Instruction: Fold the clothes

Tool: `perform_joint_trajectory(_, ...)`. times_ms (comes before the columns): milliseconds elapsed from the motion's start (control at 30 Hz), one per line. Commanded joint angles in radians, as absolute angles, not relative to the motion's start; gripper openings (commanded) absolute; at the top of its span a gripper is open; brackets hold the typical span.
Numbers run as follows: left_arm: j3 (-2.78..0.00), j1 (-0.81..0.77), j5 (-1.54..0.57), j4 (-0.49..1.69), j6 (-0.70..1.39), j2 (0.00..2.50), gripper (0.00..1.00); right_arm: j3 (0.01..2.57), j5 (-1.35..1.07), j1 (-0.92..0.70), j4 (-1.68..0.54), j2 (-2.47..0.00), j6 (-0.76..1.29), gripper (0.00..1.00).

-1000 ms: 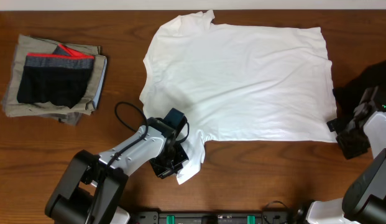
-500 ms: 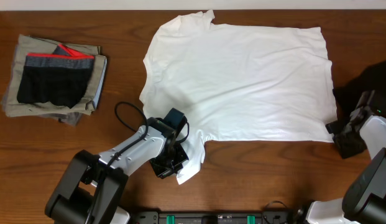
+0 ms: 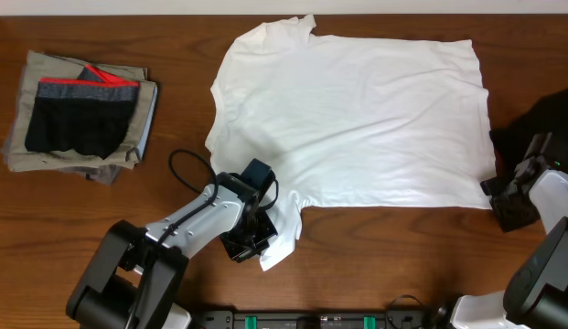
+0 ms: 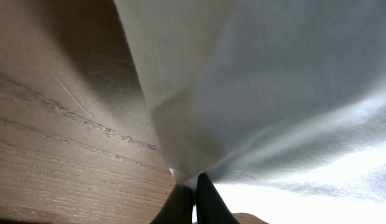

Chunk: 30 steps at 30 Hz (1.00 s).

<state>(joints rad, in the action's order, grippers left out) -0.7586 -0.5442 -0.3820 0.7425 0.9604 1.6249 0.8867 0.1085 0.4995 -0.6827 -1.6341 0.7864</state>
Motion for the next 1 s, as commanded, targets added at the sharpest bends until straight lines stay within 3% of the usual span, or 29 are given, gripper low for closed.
perform_joint_trajectory(0, -0.744, -0.538, -0.35, 0.743, 0.942, 1.613, 0.06, 0.875, 0.123, 0.511, -0.68, -1.669, 0.815, 0.66)
perform_joint_trajectory(367, -0.744, -0.538, -0.351, 0.743, 0.939, 1.613, 0.06, 0.875, 0.116, 0.511, -0.634, -1.769, 0.815, 0.65)
perform_joint_trajectory(467, -0.744, -0.538, -0.351, 0.743, 0.939, 1.613, 0.06, 0.875, 0.116, 0.511, -0.634, -1.769, 0.815, 0.55)
perform_joint_trajectory(600, -0.744, -0.538, -0.351, 0.743, 0.939, 1.612, 0.06, 0.875, 0.118, 0.511, -0.637, -1.769, 0.826, 0.49)
perform_joint_trajectory(700, -0.745, -0.538, -0.351, 0.747, 0.939, 1.604, 0.06, 0.875, 0.124, 0.511, -0.643, -1.769, 0.842, 0.33)
perform_joint_trajectory(867, -0.746, -0.538, -0.347, 0.761, 0.936, 1.559, 0.06, 0.875, 0.124, 0.512, -0.659, -1.769, 0.857, 0.24)
perform_joint_trajectory(967, -0.746, -0.538, -0.336, 0.774, 0.936, 1.523, 0.06, 0.879, 0.124, 0.512, -0.675, -1.769, 0.86, 0.11)
